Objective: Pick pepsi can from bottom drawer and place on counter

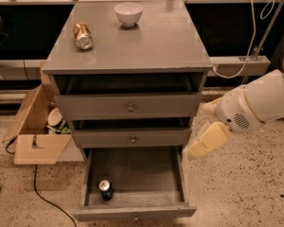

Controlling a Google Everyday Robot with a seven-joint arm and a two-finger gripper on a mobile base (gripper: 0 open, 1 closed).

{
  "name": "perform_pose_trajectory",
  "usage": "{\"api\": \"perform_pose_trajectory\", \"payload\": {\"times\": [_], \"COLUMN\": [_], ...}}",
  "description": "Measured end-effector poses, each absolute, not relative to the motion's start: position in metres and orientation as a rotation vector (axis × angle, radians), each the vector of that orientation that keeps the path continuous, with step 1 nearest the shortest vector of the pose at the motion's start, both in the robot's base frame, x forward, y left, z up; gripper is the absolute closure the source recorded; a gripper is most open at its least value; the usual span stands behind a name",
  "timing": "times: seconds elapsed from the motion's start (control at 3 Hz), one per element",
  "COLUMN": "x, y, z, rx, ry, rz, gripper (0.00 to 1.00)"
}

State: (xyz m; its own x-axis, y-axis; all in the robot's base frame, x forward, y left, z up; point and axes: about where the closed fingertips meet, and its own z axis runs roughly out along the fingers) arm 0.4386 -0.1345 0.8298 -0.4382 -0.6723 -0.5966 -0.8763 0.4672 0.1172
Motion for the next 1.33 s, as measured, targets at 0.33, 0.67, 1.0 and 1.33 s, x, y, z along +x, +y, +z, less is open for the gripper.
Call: {"api": "perform_pose_trajectory", "payload": {"times": [0.33, 0.67, 1.0, 1.33], "x": [0.447, 0.444, 0.442, 0.449], "y": [-0.131, -0.128, -0.118, -0.104], "z": [0.84, 0.831, 0.787, 0.709], "rx": [-1.259, -1.271, -1.28, -1.274], "ry": [2.224, 2.222, 2.212, 2.178], "rz": [0.553, 0.578, 0.631, 0.672], "gripper": [0.0, 0.0, 0.0, 0.0]}}
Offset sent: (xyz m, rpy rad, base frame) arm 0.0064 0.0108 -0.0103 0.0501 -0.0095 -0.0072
